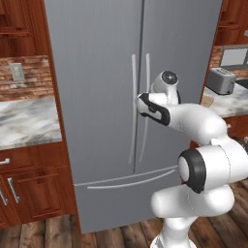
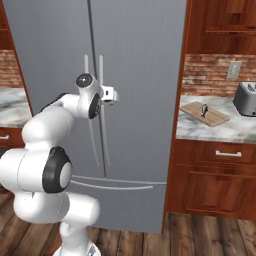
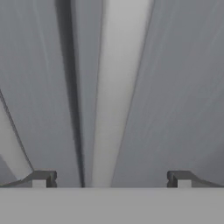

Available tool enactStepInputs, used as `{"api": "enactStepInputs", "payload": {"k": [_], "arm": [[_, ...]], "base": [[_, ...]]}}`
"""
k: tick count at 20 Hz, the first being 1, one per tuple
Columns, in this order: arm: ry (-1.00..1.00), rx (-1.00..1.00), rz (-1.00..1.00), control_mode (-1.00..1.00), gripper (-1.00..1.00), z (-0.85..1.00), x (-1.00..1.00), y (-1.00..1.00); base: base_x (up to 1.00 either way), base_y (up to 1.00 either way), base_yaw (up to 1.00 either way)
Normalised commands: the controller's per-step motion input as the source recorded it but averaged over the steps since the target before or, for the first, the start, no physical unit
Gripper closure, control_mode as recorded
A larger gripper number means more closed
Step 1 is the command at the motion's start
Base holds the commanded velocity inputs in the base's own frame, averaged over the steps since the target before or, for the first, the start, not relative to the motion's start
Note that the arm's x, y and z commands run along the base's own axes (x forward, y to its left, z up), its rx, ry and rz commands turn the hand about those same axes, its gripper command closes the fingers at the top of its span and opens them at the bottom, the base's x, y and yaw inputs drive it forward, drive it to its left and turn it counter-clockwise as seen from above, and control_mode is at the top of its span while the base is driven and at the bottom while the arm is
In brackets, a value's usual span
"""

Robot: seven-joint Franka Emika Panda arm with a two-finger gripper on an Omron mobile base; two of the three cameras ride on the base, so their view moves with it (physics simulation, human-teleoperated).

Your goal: Retrieve a lemon from the fridge and place it on the cutting board with the fish.

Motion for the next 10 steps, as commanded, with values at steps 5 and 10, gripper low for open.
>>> {"api": "enactStepInputs", "payload": {"k": [5, 10], "arm": [[-0.08, 0.00, 0.00, -1.00, -1.00, 0.00, 0.26, 0.00], [-0.09, 0.00, 0.00, -1.00, -1.00, -0.02, 0.26, 0.00]], "base": [[0.00, 0.00, 0.00], [0.00, 0.00, 0.00]]}}
